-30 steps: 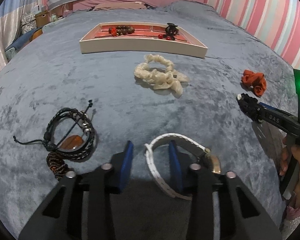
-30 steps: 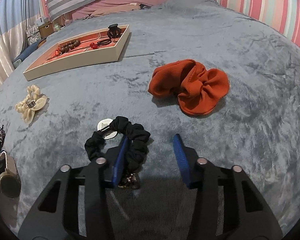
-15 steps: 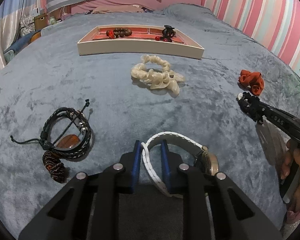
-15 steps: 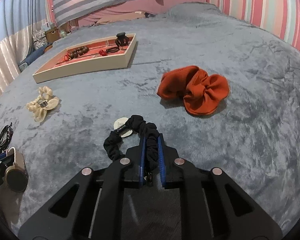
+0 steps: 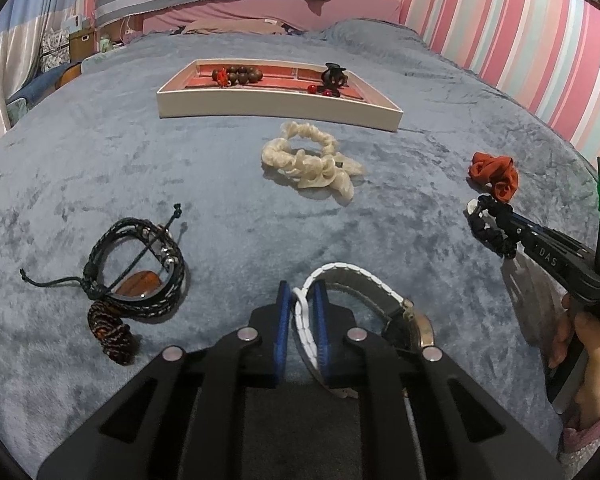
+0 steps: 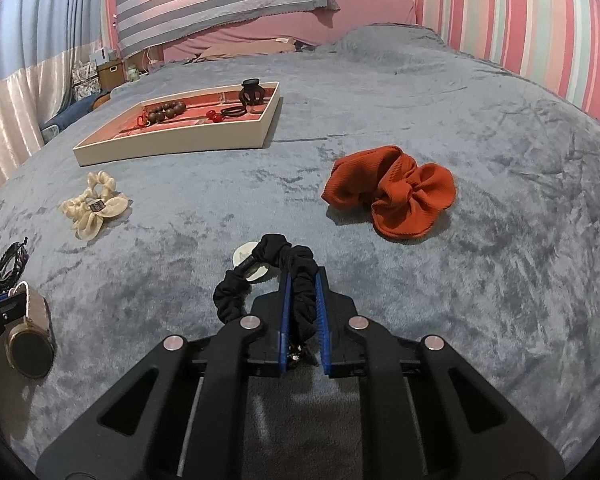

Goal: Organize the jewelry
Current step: 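Carry the black scrunchie into the tray with the right tool while the left tool carries the watch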

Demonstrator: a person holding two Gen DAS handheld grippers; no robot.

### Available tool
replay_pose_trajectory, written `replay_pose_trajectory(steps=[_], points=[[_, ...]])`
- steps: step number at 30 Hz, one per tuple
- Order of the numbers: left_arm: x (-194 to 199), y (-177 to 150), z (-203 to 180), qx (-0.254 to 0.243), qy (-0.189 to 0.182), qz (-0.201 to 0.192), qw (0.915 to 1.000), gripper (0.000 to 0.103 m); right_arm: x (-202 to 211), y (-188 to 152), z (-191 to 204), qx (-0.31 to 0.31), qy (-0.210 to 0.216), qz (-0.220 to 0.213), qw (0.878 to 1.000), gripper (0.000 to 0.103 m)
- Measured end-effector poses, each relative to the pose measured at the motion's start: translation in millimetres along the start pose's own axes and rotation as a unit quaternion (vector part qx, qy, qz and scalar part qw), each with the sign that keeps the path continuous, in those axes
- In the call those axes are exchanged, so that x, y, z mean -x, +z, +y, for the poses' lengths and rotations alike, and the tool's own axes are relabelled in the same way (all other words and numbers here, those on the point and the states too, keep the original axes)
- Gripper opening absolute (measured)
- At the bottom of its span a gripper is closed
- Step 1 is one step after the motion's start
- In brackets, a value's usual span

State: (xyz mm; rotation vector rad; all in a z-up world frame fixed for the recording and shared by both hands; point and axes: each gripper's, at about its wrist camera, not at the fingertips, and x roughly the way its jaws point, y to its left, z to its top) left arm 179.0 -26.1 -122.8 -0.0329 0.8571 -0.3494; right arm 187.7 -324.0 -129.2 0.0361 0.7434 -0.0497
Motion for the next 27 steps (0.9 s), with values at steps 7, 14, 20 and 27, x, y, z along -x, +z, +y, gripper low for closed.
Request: replay_pose_trajectory(steps=[7, 14, 20, 27], points=[[12, 3, -9, -0.021, 0.003, -0.021, 0.9996, 0.012, 7, 2, 1, 0.002, 0.002, -0.013, 1.000, 0.012], [24, 20, -18, -0.038, -0.004, -0.045, 0.9983, 0.012, 14, 12, 3, -0.002, 0.010, -0.023, 1.000, 0.012], [32, 49, -18, -0.039, -0.016, -0.072, 0.9965, 0.012, 14, 30, 9, 0.003, 0.012, -0.037, 0.999, 0.012], [31, 101, -2, -0.027, -0.014, -0.095, 0.9950, 0.012, 6, 66, 15, 0.006, 0.021, -0.056, 0.998, 0.012]])
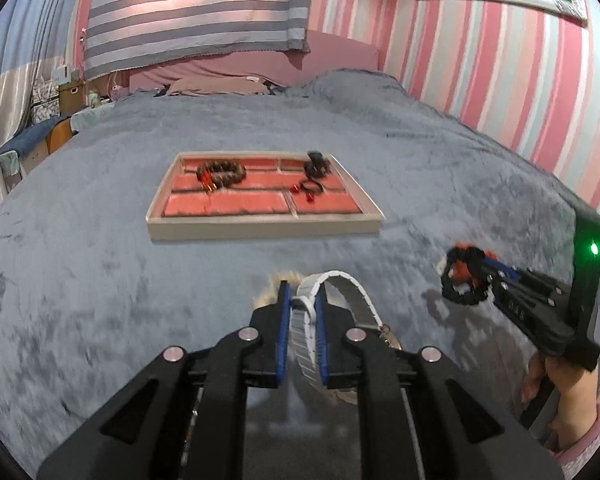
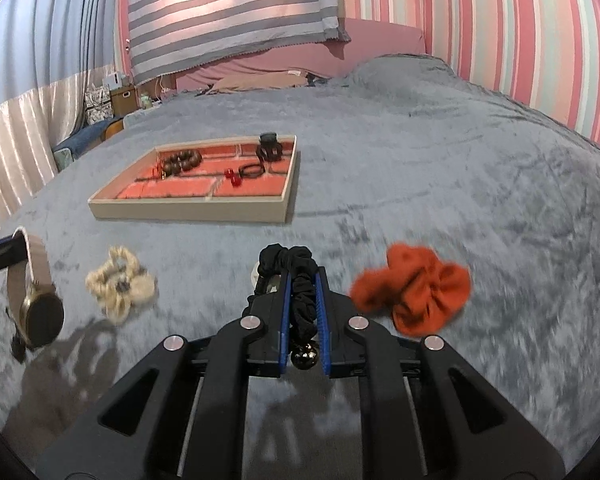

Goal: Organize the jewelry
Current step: 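Carry the black scrunchie into the tray with the right tool while the left tool carries the watch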

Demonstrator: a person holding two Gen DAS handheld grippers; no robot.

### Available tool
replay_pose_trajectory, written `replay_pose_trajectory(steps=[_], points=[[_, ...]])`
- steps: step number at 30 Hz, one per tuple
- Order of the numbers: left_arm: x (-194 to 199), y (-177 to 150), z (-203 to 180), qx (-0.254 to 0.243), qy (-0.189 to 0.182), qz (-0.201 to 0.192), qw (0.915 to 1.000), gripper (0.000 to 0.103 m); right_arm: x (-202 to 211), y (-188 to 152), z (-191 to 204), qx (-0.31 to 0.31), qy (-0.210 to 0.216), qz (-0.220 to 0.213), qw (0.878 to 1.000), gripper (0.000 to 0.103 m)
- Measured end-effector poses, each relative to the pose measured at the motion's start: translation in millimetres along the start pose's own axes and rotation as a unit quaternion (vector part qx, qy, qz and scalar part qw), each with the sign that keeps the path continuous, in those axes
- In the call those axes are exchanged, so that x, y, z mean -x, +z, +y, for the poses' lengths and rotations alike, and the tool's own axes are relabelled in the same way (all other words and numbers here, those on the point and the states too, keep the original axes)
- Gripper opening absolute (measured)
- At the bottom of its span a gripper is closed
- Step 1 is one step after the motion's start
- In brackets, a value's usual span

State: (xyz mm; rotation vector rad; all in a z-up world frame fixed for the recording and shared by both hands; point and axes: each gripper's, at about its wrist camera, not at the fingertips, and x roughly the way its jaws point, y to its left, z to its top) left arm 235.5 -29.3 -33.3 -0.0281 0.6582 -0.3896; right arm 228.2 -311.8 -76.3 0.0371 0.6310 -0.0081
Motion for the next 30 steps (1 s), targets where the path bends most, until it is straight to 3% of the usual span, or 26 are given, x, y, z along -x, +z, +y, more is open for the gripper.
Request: replay_pose_trajectory(steps=[4, 12, 16, 20, 30], points=[[-18, 37, 19, 0.002, 0.016, -0.013, 0.9998, 0.012, -17, 29, 7, 0.007, 0.003, -0.011, 1.000, 0.012], [-88, 94, 56, -0.001, 0.031, 0.009, 0.9995, 0.012, -72, 96, 25, 0.012, 0.019, -0.018, 1.000, 0.012], [-127, 108, 71, 0.009, 0.030, 0.031, 0.9990, 0.012, -101, 125, 33, 0.018, 0.020, -0.016, 1.000, 0.012], [-173, 118, 83, 0.001, 0.056, 0.057, 0.9968, 0.012, -141, 148, 37, 0.012, 0.023, 0.002, 1.000, 0.012], [-252, 127, 114, -0.007, 0.108, 0.112, 0.9878, 0.012, -230, 159, 41, 0.006, 0.008, 0.066, 0.998, 0.012]])
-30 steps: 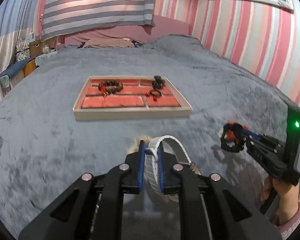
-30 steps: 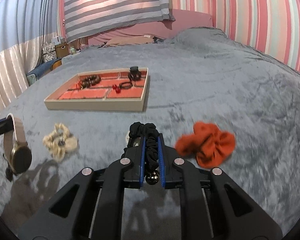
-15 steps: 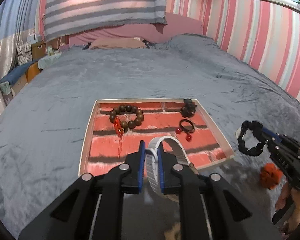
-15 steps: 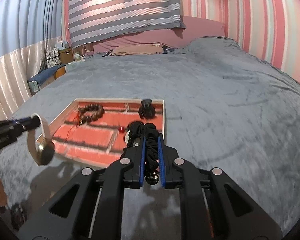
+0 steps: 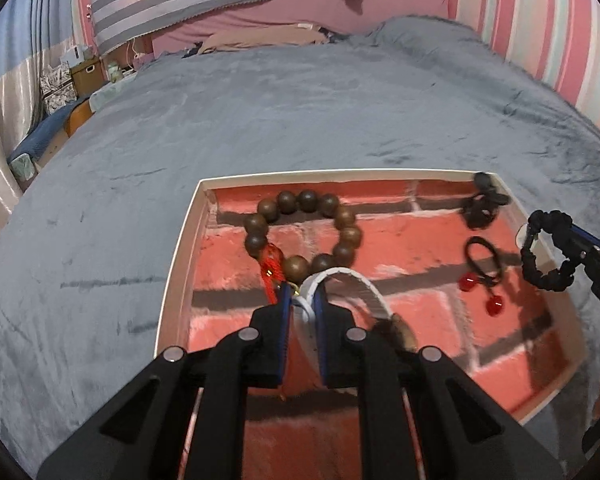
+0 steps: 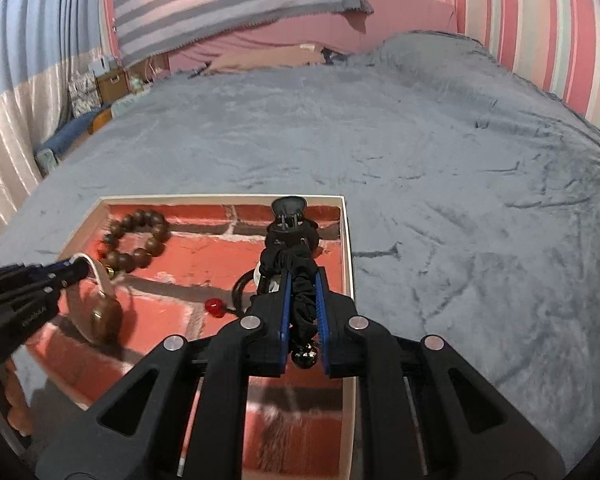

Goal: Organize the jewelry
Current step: 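Carry the black scrunchie into the tray with the right tool while the left tool carries the watch, then open both tools and lift them away from the tray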

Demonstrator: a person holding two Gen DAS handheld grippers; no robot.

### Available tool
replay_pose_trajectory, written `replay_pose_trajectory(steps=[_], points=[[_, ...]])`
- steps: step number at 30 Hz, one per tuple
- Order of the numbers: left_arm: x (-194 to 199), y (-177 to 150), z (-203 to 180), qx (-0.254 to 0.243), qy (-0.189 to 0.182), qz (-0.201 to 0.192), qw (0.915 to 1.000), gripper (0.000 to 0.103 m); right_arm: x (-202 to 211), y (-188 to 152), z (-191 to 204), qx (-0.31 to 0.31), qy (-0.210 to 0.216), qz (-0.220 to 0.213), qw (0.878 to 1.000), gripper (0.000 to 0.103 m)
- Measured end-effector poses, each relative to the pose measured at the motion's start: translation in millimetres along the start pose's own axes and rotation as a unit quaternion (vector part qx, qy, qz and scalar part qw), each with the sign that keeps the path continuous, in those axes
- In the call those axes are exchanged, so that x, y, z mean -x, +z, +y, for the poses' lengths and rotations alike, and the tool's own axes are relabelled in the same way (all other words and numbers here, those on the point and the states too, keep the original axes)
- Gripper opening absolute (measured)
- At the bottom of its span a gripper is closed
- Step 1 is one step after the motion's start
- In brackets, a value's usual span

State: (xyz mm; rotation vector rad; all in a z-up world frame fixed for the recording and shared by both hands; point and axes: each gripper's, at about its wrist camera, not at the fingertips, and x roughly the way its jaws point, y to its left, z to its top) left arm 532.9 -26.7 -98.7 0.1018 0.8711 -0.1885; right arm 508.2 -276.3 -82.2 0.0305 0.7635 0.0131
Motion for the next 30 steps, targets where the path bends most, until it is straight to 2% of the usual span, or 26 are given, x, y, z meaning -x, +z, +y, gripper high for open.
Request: replay_pose_trajectory(steps=[8, 15, 21, 23, 25, 27, 28, 30], points=[[-32, 13, 15, -0.013, 0.035, 0.038, 0.9986, 0.013, -39, 3, 5, 0.025, -0.030, 0.051, 0.998, 0.012], [-38, 8, 18, -0.016, 0.045, 0.047, 0.9978, 0.014, -58, -3, 2, 0.018, -0.033, 0.093, 0.995, 0.013], [-39, 4, 18, -0.012, 0.049, 0.050, 0.9974, 0.017, -60, -8, 3, 0.026, -0.026, 0.094, 0.995, 0.015], [-36, 4, 20, -0.010, 0.054, 0.048, 0.9973, 0.032, -59, -9, 6, 0.029, -0.027, 0.092, 0.995, 0.024], [-28, 3, 20, -0.011, 0.058, 0.038, 0.9975, 0.042, -53, -9, 9, 0.035, -0.024, 0.086, 0.995, 0.033], [-19, 2, 20, -0.011, 0.054, 0.027, 0.9981, 0.047, -43, -6, 11, 0.037, -0.022, 0.077, 0.996, 0.048], [-13, 2, 21, -0.009, 0.052, 0.022, 0.9984, 0.050, -38, -4, 10, 0.036, -0.020, 0.072, 0.997, 0.060], [1, 3, 23, 0.002, 0.044, 0.011, 0.9990, 0.056, -21, 1, 9, 0.030, -0.006, 0.063, 0.998, 0.068]])
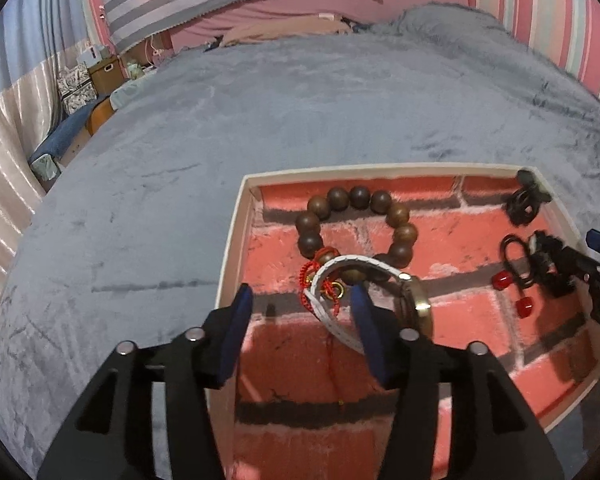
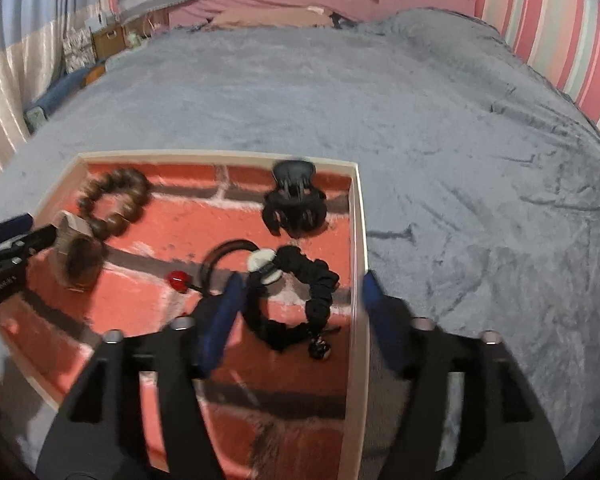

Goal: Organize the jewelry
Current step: 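Open both tools and lift them away from the tray, then grasp the orange scrunchie with the right tool while the left tool grasps the braided leather bracelet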

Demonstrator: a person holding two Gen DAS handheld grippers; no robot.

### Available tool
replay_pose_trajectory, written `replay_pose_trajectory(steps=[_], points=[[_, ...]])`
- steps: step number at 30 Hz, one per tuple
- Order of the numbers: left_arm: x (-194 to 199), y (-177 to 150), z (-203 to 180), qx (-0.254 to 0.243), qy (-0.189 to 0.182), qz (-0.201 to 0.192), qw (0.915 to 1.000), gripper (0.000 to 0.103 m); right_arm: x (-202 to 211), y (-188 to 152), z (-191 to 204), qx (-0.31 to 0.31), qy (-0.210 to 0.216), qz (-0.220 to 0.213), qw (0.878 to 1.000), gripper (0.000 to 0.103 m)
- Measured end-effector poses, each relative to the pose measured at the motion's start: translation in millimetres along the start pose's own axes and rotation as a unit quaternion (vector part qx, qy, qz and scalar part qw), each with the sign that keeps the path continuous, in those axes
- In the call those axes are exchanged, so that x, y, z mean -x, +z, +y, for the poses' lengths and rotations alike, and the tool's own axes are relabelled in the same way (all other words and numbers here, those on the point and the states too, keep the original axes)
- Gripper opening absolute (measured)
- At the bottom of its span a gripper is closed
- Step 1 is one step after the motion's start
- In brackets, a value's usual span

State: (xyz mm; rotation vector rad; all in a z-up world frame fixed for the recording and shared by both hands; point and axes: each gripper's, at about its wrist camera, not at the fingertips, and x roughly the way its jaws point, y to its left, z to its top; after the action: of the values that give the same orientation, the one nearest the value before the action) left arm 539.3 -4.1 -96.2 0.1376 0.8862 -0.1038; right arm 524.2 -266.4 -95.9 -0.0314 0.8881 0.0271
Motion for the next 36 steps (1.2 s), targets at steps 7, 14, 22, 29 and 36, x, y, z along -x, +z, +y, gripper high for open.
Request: replay_pose_trajectory(steps=[7, 14, 22, 29, 36], points=[[63, -5, 19, 0.035, -0.029, -0.047, 0.9979, 0.086, 64, -7, -3, 0.002, 0.026, -0.046, 0.999, 0.099], [124, -25, 30, 0.039, -0.044, -0.064, 0.9962, 0.091, 126, -32, -1, 0.017, 0.039, -0.081, 0.996, 0.099], [186, -63, 32, 0.034, -0.058, -0.084, 0.9942, 0.091, 193, -77, -7, 0.030, 0.024, -0.131, 0.991, 0.099], [219, -99, 23, 0.019, -0.055, -0.091, 0.9942, 0.091, 221, -118, -33, 0.022, -0.019, -0.132, 0.991, 0.099], [228, -125, 24, 0.041, -0.075, -0.070, 0.9938, 0.091, 238, -148, -67, -0.017, -0.042, -0.122, 0.991, 0.099]])
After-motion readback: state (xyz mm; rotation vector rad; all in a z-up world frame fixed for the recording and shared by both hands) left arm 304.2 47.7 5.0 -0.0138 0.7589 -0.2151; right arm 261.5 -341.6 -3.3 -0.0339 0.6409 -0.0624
